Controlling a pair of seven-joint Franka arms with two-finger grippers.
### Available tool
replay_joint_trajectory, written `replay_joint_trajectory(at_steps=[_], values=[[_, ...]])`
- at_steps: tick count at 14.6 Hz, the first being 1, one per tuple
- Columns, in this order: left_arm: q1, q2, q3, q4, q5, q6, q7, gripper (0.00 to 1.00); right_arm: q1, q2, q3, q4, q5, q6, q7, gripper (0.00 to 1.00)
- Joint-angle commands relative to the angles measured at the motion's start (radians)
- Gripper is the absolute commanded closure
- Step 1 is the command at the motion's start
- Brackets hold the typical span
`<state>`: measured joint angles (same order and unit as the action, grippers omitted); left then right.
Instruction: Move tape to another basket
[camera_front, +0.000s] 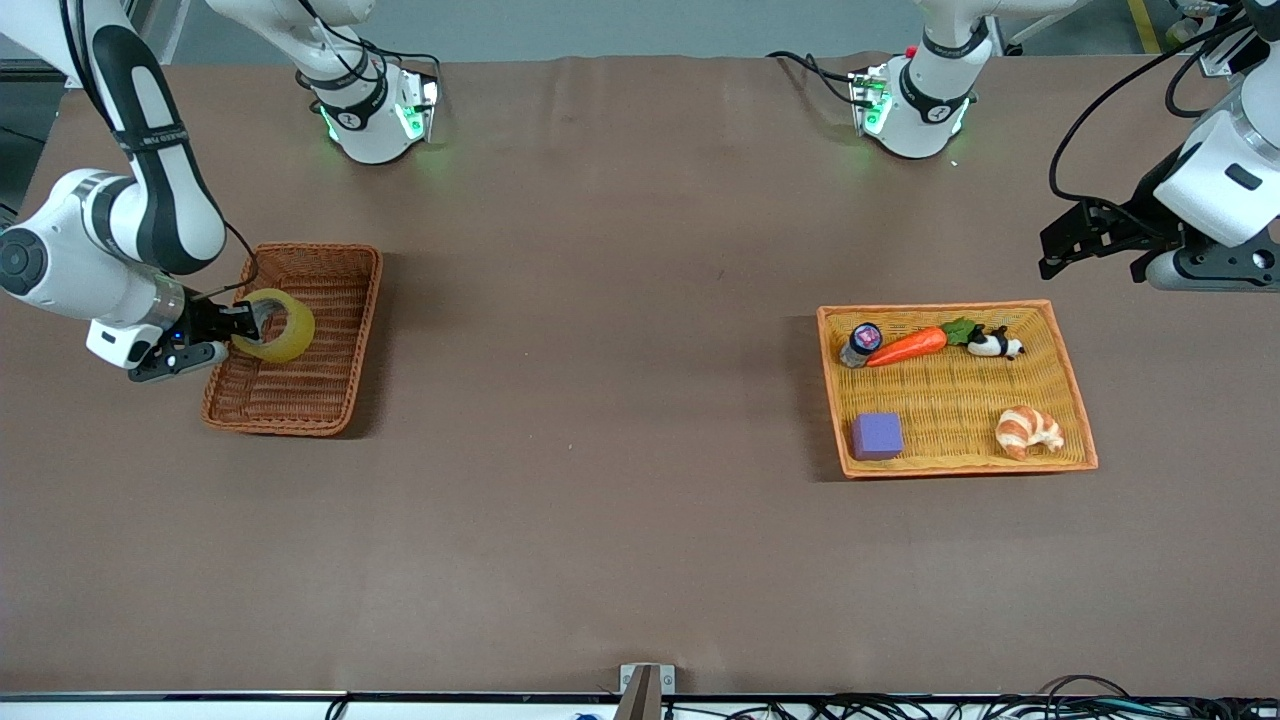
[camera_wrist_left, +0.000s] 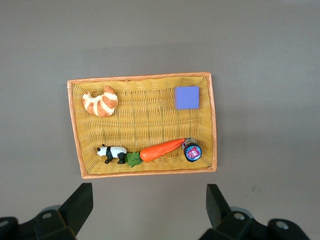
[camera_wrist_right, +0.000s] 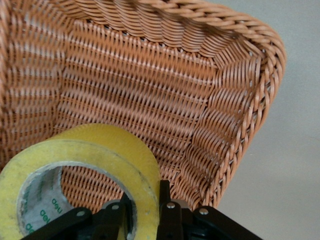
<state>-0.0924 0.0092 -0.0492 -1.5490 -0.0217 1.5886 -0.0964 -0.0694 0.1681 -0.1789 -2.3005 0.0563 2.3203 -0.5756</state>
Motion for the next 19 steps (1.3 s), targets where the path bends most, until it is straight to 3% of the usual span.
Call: replay_joint_trajectory(at_steps=[1, 6, 8, 9, 10, 11, 13, 17, 19], values=[[-0.004, -0.012, 0.003, 0.001, 0.000, 0.007, -0.002, 0.00, -0.001, -0.009, 0.002, -0.057, -0.010, 0.071, -0.007, 0.99], [-0.003, -0.011, 0.003, 0.003, 0.000, 0.007, -0.002, 0.00, 0.010, 0.030, 0.004, -0.059, -0.006, 0.090, -0.001, 0.94], [-0.003, -0.009, 0.003, 0.004, 0.000, 0.008, 0.000, 0.00, 0.017, 0.057, 0.004, -0.054, 0.003, 0.114, 0.003, 0.82], [-0.003, -0.009, 0.003, 0.004, 0.000, 0.008, 0.000, 0.00, 0.025, 0.062, 0.004, -0.054, 0.005, 0.114, 0.006, 0.64], [-0.003, -0.009, 0.003, 0.004, 0.000, 0.008, 0.000, 0.00, 0.025, 0.062, 0.004, -0.047, 0.005, 0.102, 0.008, 0.37], [-0.003, -0.009, 0.003, 0.004, 0.000, 0.008, 0.000, 0.00, 0.025, 0.061, 0.005, -0.037, 0.005, 0.094, 0.016, 0.00], [-0.003, -0.009, 0.003, 0.004, 0.000, 0.008, 0.000, 0.00, 0.025, 0.057, 0.006, 0.022, 0.005, 0.032, 0.031, 0.00], [-0.003, -0.005, 0.003, 0.004, 0.000, 0.008, -0.002, 0.00, 0.028, 0.033, 0.009, 0.234, 0.003, -0.228, 0.177, 0.00], [-0.001, -0.006, 0.005, 0.004, 0.000, 0.008, 0.000, 0.00, 0.014, -0.016, 0.010, 0.257, 0.003, -0.226, 0.186, 0.00]])
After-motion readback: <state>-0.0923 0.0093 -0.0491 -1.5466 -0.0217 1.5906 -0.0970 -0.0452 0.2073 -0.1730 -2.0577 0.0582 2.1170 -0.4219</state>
